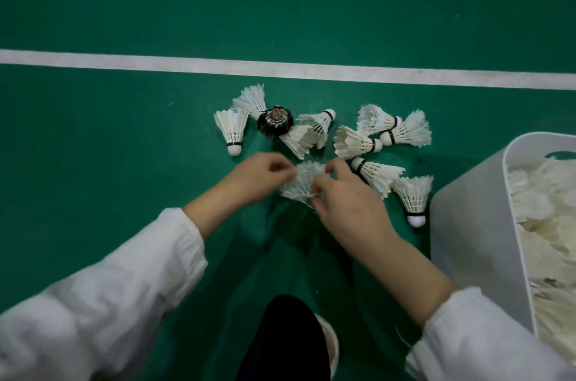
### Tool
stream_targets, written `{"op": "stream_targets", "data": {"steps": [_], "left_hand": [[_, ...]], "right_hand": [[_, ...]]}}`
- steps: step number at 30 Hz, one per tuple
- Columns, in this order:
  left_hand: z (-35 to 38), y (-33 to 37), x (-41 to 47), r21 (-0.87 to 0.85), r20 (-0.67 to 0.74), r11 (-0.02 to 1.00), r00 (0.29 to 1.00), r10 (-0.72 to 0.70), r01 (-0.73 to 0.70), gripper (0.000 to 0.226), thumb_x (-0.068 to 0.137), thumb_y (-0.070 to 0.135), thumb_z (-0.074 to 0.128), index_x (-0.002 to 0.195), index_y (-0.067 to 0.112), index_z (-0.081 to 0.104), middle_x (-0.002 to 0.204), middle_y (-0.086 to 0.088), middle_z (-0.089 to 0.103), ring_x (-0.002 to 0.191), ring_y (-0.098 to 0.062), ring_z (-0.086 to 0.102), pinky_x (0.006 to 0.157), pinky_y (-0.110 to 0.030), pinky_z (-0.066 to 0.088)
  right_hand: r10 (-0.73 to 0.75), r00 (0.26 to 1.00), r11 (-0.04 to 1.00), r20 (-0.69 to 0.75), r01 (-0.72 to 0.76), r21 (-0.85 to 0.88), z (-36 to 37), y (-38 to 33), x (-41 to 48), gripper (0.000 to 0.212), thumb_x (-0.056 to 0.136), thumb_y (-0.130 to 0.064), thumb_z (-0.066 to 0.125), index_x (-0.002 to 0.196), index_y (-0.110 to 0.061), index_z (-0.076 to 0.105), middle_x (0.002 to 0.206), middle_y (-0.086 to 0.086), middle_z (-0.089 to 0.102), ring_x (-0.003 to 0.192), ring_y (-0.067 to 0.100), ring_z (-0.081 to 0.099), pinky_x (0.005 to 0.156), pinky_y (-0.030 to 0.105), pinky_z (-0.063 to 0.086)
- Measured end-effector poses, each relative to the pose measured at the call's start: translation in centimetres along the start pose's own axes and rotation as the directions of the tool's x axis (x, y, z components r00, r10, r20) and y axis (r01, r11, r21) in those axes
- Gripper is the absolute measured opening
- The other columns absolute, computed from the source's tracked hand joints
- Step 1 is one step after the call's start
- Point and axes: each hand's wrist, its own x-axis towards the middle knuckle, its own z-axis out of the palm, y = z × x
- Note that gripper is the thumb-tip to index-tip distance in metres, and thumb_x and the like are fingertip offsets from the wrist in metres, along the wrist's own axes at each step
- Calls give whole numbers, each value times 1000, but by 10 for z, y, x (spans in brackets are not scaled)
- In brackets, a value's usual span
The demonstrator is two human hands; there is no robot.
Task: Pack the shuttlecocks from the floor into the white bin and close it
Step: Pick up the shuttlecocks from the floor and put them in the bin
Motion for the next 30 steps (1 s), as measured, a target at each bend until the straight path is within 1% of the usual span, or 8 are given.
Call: {"op": "stream_targets", "data": {"steps": [1,4,8,14,17,21,25,30], "left_hand": [[-9,-3,8,-7,-167,1000,986,8,-10,19,90,23,55,100,11,66,93,-1,64,85,-13,57,74,-24,43],[-45,-24,32,-6,-606,999,794,-35,40,36,91,16,52,125,5,50,123,-13,55,114,-24,49,98,-29,35],[-58,-68,48,170,-490,968,868,-80,185,53,90,14,54,137,3,35,131,-20,48,122,-33,41,104,-36,28],[-41,-69,29,150,-517,983,856,-16,109,27,86,22,61,103,1,58,100,-19,55,91,-28,50,77,-28,34],[-28,-57,7,77,-507,995,862,-14,61,17,87,21,59,94,7,54,91,-13,59,78,-23,49,65,-26,30],[-4,-33,-12,15,-396,1000,918,3,4,29,87,24,56,108,17,39,74,2,57,64,-20,54,59,-29,35],[17,-10,11,309,-309,945,951,-9,109,40,87,58,42,101,21,43,73,-1,59,71,-24,57,62,-34,44],[33,1,48,354,-328,907,938,-109,229,56,87,66,30,96,15,50,88,-9,63,81,-29,60,68,-35,49]], "right_hand": [[39,999,999,-2,-39,5,1,6,1,23,92,-32,50,105,-14,58,117,3,43,84,19,47,65,27,35],[123,992,992,6,-123,30,6,24,1,25,92,-34,50,103,-15,62,118,3,44,87,22,52,65,27,35],[181,979,982,94,-185,34,13,35,-1,26,92,-33,50,102,-14,63,122,4,44,96,28,55,70,31,42],[205,977,979,50,-204,-28,10,37,4,26,93,-31,48,95,-10,64,141,4,29,110,30,51,75,36,45],[182,980,983,75,-179,-46,12,38,7,27,94,-30,47,97,-8,63,121,8,45,105,31,51,77,36,44],[166,983,984,77,-160,-77,12,37,6,24,96,-28,43,102,-10,59,108,6,58,105,28,48,74,32,38],[161,985,983,61,-154,-100,11,37,2,24,95,-27,42,103,-12,58,109,6,58,105,28,49,76,33,43],[144,987,984,69,-136,-112,5,39,-5,22,94,-24,42,104,-13,59,109,6,59,106,27,47,77,34,43]]}}
